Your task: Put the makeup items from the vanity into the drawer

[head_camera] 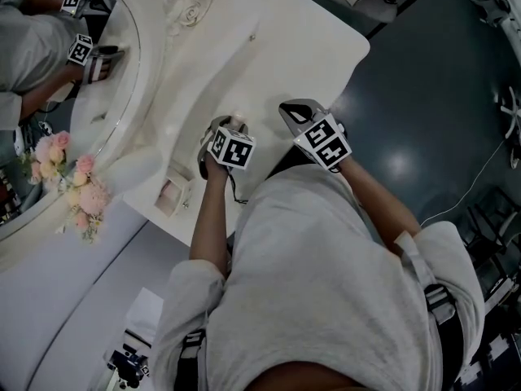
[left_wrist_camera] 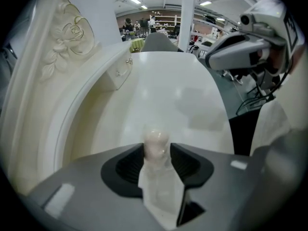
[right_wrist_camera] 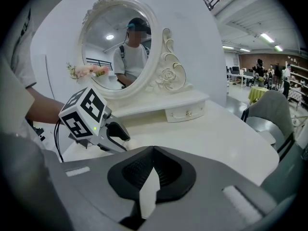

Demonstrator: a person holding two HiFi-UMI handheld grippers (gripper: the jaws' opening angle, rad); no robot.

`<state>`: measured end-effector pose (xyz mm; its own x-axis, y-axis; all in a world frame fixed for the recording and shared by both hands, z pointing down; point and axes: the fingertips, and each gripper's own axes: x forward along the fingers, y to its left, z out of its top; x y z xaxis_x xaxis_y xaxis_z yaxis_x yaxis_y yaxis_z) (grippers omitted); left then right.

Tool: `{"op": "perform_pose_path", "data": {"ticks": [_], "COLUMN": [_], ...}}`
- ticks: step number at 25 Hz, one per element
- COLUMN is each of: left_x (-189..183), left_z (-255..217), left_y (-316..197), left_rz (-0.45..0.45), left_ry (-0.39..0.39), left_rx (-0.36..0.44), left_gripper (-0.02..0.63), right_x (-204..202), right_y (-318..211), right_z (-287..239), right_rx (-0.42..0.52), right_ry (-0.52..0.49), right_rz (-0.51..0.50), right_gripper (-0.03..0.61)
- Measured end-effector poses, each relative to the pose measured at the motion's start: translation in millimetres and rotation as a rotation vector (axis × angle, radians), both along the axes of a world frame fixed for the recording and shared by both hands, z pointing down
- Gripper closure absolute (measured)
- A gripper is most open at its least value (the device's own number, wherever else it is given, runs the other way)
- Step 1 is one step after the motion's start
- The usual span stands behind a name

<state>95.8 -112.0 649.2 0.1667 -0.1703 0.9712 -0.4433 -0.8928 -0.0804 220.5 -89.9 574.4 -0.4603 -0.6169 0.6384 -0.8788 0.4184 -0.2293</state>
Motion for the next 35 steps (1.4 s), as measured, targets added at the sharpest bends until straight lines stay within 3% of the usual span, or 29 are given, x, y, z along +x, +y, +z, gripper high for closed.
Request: {"op": "perform_pose_path", "data": {"ticks": [13, 23, 35], "left_x": [-18, -47, -108], "left_z": [-24, -50, -65], "left_y": [6, 10, 39], "left_rz": [-0.145, -0.322, -0.528], "left_ry": [0.064, 0.113, 0.129], "left_rx": [0.046, 0.155, 0.213], "left_gripper": [0.449, 0.451, 0.452], "right_x": [-34, -77, -160], "right_y": [-1, -1, 11], "right_z": [-10, -17, -30], "right_rx": [0.027, 0.053, 0.094], "right_ry": [-0.006, 0.008, -0.007], "right_rz": [-0.12, -0.323, -0.582], "right_gripper": [0.58, 0.58, 0.58]}}
